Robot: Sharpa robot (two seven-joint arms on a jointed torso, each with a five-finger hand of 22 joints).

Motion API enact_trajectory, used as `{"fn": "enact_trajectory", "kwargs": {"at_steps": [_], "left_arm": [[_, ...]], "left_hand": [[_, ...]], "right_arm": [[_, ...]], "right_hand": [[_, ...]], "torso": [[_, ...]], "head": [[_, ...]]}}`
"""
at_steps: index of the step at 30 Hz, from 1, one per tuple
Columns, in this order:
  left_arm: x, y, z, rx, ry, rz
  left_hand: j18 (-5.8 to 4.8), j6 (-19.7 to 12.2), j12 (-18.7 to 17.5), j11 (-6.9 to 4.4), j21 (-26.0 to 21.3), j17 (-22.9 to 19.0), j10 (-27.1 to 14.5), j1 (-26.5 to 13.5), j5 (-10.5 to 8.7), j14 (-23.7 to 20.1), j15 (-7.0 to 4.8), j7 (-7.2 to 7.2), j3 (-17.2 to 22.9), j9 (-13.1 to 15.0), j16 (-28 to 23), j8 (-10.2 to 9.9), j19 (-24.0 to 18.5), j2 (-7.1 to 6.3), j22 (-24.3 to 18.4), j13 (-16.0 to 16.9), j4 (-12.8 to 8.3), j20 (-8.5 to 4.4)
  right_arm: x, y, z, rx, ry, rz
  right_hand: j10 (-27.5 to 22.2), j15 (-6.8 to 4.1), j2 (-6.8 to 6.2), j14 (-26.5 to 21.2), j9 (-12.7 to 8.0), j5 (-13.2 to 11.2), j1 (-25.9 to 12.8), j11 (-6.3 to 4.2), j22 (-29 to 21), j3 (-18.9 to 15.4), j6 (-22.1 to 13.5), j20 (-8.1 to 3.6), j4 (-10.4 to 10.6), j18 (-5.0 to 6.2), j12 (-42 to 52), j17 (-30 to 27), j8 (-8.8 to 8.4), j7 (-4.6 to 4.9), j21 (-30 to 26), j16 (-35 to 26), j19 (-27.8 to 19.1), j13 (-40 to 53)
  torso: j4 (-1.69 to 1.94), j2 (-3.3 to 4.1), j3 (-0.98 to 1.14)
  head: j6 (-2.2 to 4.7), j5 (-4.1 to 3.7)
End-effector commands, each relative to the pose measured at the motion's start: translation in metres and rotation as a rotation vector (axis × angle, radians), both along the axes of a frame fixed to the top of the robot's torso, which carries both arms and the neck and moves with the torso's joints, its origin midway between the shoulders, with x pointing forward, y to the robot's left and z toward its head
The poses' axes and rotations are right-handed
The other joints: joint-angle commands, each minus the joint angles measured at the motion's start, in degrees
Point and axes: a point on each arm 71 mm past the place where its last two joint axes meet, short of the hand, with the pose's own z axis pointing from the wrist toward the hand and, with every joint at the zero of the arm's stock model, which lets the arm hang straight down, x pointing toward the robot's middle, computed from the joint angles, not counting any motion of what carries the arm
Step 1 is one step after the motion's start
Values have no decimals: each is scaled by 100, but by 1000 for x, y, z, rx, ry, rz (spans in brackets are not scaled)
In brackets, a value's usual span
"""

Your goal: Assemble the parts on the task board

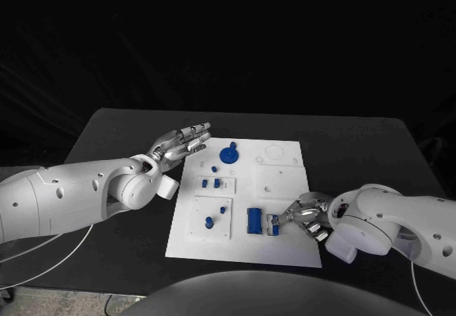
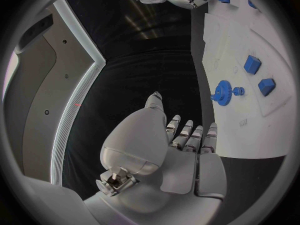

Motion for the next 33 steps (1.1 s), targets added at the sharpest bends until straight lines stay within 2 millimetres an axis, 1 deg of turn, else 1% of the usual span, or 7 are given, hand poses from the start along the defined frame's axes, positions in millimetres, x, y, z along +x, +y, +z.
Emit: {"fn": "enact_trajectory", "kwargs": {"at_steps": [1, 10, 17, 22, 25, 28, 33], "left_arm": [[-1, -2, 1, -7, -3, -15], [0, -3, 0, -7, -2, -18], [0, -3, 0, -7, 0, -19], [0, -4, 0, -7, 2, -22], [0, -4, 0, -7, 3, -22], [0, -4, 0, -7, 4, -22], [0, -3, -1, -6, 6, -24]], "left_hand": [[-104, 35, 40, 2, 36, 8, 1, 54, 21, 20, 28, 59, 3, 6, 32, 36, 52, 21, 7, 6, -6, -7], [-109, 41, 40, -15, 37, 8, 2, 60, 23, 20, 26, 85, 1, 6, 35, 37, 54, 22, 5, 6, -7, -7], [-111, 48, 38, -18, 37, 9, 2, 62, 24, 21, 26, 93, 1, 7, 37, 38, 55, 22, 5, 6, -8, -7], [-116, 70, 39, -34, 38, 10, 3, 74, 29, 24, 25, 128, 1, 10, 43, 42, 58, 24, 4, 5, -11, -8], [-118, 78, 39, -38, 39, 10, 3, 77, 29, 25, 26, 137, 1, 11, 45, 43, 59, 25, 3, 5, -11, -8], [-118, 78, 39, -38, 39, 10, 3, 77, 29, 25, 26, 137, 1, 11, 45, 43, 59, 25, 3, 5, -11, -8], [-121, 115, 38, -52, 40, 11, 3, 86, 32, 29, 29, 166, 2, 15, 52, 50, 62, 27, 2, 5, -12, -8]], "right_arm": [[0, 1, -1, -6, 0, 14], [1, 5, -1, -20, -22, 44], [0, 6, -1, -37, -32, 90], [-1, 7, 0, -51, -52, 121], [-1, 8, 0, -54, -59, 132], [-2, 8, 0, -54, -66, 137], [-2, 9, 2, -47, -80, 140]], "right_hand": [[591, -6, -4, 278, -13, 27, -62, -29, 1115, -72, -19, 28, 5, -12, 22, -15, -25, 13, -35, -20, 242, 1508], [591, 0, -26, 271, -28, -19, -95, -23, 1102, -163, -37, 34, 27, -4, 22, -42, -27, 21, -74, -34, 226, 1508], [591, 29, -79, 257, -62, -498, -109, 16, 1076, -397, -193, 57, 45, 13, 22, -100, -38, 66, -159, -70, 189, 1508], [591, 49, -140, 262, -42, -964, -138, 35, 1059, -593, -281, 76, 67, 25, 22, -76, 33, 84, -216, -61, 166, 1508], [591, 48, -154, 264, -9, -1245, -169, 31, 1058, -722, -323, 80, 107, 27, 22, -66, 115, 79, -223, -57, 162, 1508], [591, 33, -153, 267, 57, -1421, -175, 15, 1057, -846, -352, 73, 139, 29, 22, -50, 250, 58, -228, -50, 160, 1508], [591, 0, -117, 276, 271, -1495, -117, -30, 1062, -1011, -383, 41, 156, 27, 22, 2, 589, 6, -216, -26, 166, 1508]], "torso": [[-1, -2, -3], [1, -5, -3], [-1, -4, -5], [0, -1, 1], [-1, -1, 1], [-2, -4, 0], [0, -3, 0]], "head": [[0, -2], [0, 7], [0, 15], [0, 20], [0, 23], [0, 25], [0, 27]]}}
